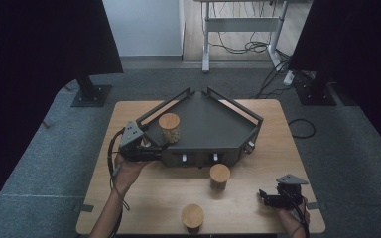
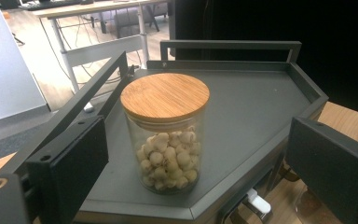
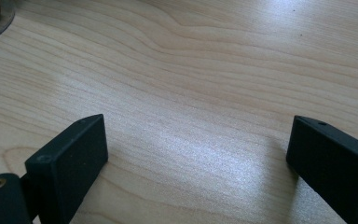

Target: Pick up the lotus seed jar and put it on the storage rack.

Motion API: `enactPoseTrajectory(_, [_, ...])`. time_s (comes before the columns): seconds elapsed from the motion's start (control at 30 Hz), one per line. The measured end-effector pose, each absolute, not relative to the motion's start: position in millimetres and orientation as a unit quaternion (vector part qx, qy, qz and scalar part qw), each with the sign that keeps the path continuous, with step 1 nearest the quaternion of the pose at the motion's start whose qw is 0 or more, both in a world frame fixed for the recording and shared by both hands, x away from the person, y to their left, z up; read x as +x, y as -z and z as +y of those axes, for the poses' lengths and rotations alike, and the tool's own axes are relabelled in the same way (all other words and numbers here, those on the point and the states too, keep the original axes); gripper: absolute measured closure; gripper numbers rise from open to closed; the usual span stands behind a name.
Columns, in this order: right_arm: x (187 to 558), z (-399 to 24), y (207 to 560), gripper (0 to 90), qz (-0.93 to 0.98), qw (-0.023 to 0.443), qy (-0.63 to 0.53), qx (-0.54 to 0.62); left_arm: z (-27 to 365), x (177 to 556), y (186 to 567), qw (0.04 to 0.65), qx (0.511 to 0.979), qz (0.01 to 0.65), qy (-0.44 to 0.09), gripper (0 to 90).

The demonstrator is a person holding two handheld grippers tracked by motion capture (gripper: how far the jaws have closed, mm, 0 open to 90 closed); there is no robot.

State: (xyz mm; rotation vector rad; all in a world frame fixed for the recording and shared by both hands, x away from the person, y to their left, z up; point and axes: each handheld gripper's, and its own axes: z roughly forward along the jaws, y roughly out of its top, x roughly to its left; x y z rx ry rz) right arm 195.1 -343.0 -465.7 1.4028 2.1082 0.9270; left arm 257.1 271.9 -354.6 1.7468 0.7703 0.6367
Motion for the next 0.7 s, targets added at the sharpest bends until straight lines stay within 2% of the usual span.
enactPoseTrajectory(0.7, [195, -343, 466, 4.5, 0.763, 0.221, -0.335, 0.507, 285, 238, 358, 0.539, 0.733, 0.321, -0.265, 5.8])
